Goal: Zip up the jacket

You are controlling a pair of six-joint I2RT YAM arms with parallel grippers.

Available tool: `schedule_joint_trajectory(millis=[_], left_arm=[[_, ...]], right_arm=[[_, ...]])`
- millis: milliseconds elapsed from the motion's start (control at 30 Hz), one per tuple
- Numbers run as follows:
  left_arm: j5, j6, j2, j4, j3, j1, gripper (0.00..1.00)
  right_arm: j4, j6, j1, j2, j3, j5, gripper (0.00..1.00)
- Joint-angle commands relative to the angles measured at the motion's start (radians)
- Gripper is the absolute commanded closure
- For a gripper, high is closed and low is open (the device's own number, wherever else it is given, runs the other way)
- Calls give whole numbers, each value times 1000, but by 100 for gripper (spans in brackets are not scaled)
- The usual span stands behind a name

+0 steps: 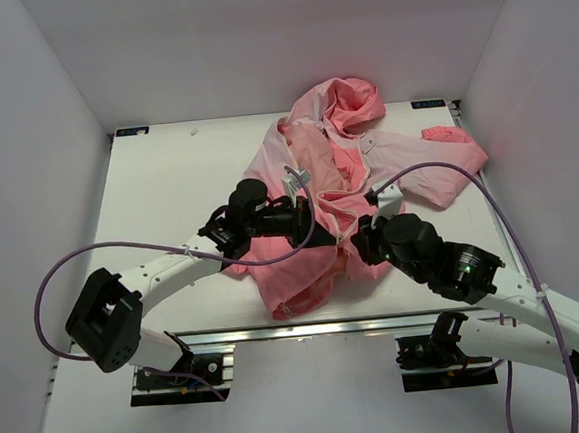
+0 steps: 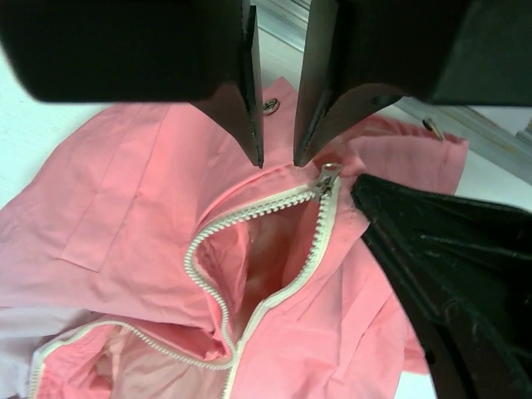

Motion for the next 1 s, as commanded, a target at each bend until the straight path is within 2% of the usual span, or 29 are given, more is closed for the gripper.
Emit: schedule_joint_trajectory(millis=[0, 100, 267, 400, 533, 600, 800, 967], left_arm=[[-13, 49, -49, -38, 12, -2, 100], [13, 35, -39, -10, 12, -2, 100], [47, 6, -29, 30, 10, -2, 100], [89, -17, -28, 86, 2, -2, 100], [123, -43, -33, 135, 1, -2, 100], [126, -53, -34, 161, -7, -2, 100], [172, -122, -14, 281, -11, -2, 100], [188, -155, 9, 310, -5, -3, 100]], right_arm=[[-10, -50, -3, 4, 40, -43, 72], [16, -50, -3, 14, 35, -75, 72], [76, -34, -3, 20, 24, -201, 65], [110, 5, -3, 27, 6, -172, 65], [92, 85, -3, 14, 9, -7, 65], [105, 119, -3, -9, -2, 20, 67], [125, 108, -3, -2, 4, -59, 66], [128, 125, -3, -8, 1, -106, 63]])
